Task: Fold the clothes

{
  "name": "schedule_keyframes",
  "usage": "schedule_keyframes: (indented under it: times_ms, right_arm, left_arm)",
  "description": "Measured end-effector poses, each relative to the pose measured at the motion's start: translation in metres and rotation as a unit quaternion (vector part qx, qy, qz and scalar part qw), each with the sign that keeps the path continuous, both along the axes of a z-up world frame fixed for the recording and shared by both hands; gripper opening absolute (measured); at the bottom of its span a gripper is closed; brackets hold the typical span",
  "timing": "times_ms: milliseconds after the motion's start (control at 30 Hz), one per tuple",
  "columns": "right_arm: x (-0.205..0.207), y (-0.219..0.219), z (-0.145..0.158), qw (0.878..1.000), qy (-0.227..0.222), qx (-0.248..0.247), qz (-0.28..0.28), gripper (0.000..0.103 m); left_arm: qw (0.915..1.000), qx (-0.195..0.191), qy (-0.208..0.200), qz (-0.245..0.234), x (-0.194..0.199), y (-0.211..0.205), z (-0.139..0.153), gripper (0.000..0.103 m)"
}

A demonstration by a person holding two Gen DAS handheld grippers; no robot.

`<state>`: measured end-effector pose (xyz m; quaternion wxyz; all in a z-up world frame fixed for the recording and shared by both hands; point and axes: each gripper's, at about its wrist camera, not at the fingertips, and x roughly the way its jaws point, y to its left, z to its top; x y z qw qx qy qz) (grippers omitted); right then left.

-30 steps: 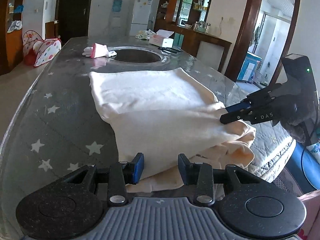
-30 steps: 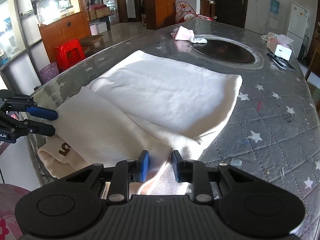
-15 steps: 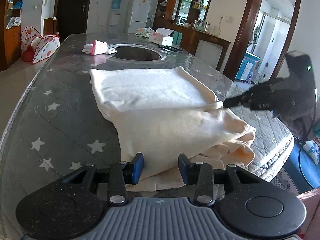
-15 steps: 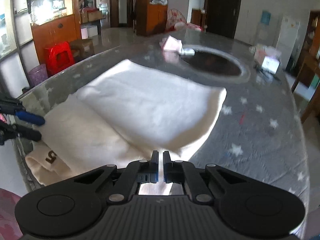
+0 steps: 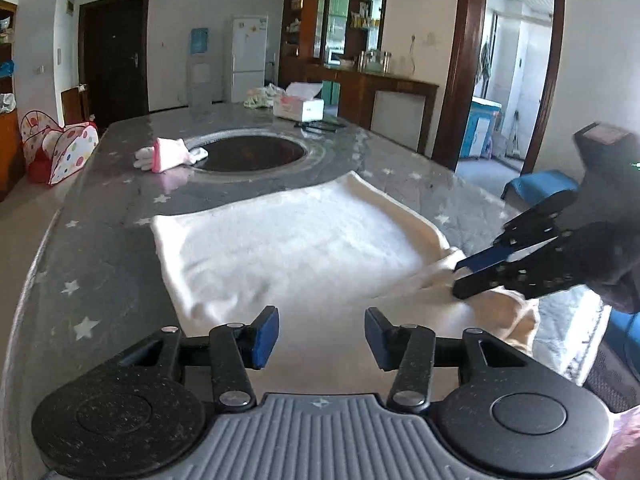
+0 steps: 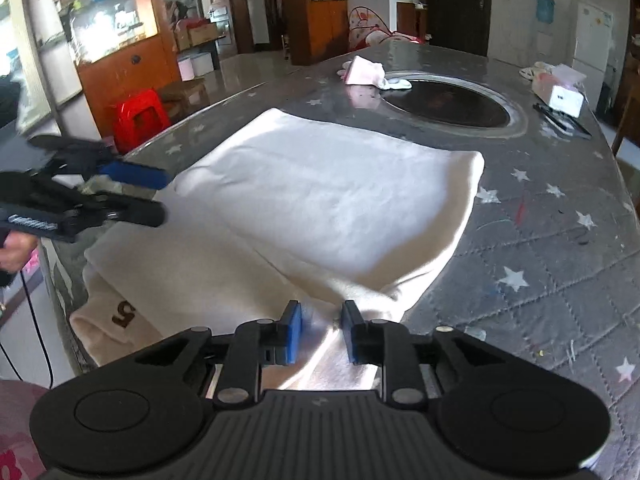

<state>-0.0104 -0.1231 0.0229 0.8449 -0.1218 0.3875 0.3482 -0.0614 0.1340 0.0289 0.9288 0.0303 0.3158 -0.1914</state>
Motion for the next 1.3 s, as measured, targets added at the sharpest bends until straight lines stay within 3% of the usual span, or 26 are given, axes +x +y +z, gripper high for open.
schedule_keyframes:
  times_ms: [67, 133, 233, 333, 533, 633, 733, 900, 1033, 1300]
  right_arm:
    - [-0.003, 0.003, 0.000, 1.000, -0.007, -0.007, 0.005, 0.009]
    - [-0.006, 0.005, 0.003, 1.000, -0.018, -0.015, 0.012, 0.008]
    - [-0.011, 0.007, 0.014, 0.998, -0.051, -0.019, 0.019, 0.007]
    - [-0.008, 0.007, 0.010, 0.998, -0.050, -0.023, 0.014, 0.007]
    - [-0.002, 0.008, 0.001, 0.998, -0.046, -0.033, 0.004, 0.013]
    - [-0.010, 0.008, 0.013, 0.997, -0.067, -0.028, 0.016, 0.016]
    - [-0.018, 0.009, 0.021, 0.996, -0.073, -0.020, 0.039, 0.016]
    - [-0.028, 0.025, 0.007, 0.995, -0.037, -0.026, 0.093, 0.016]
    - [-0.039, 0.027, -0.004, 0.992, -0.036, -0.050, 0.113, 0.016]
    - [-0.045, 0.005, -0.002, 0.994, -0.022, -0.045, 0.096, 0.016]
  left_arm:
    - [0.9999, 0.014, -0.002, -0.009, 0.005, -0.003, -0.006, 0.051]
    - [0.9996, 0.027, 0.001, -0.013, 0.010, -0.005, -0.012, 0.049]
    - [0.9995, 0.028, 0.007, -0.009, 0.012, -0.001, -0.018, 0.025]
    - [0.9995, 0.030, 0.002, -0.001, 0.009, 0.002, -0.021, 0.015]
    - [0.9993, 0.030, -0.006, 0.022, 0.006, 0.004, -0.017, 0.019]
    - [0.9993, 0.026, -0.017, 0.022, 0.000, 0.003, -0.009, 0.019]
    - [0.9995, 0.019, -0.025, 0.003, -0.008, -0.005, -0.003, 0.019]
    - [0.9987, 0.012, -0.023, -0.043, -0.019, -0.029, -0.003, 0.019]
    - [0.9969, 0.021, -0.006, -0.076, -0.021, -0.046, -0.014, 0.022]
    - [0.9976, 0.019, 0.005, -0.067, -0.024, -0.042, -0.020, 0.030]
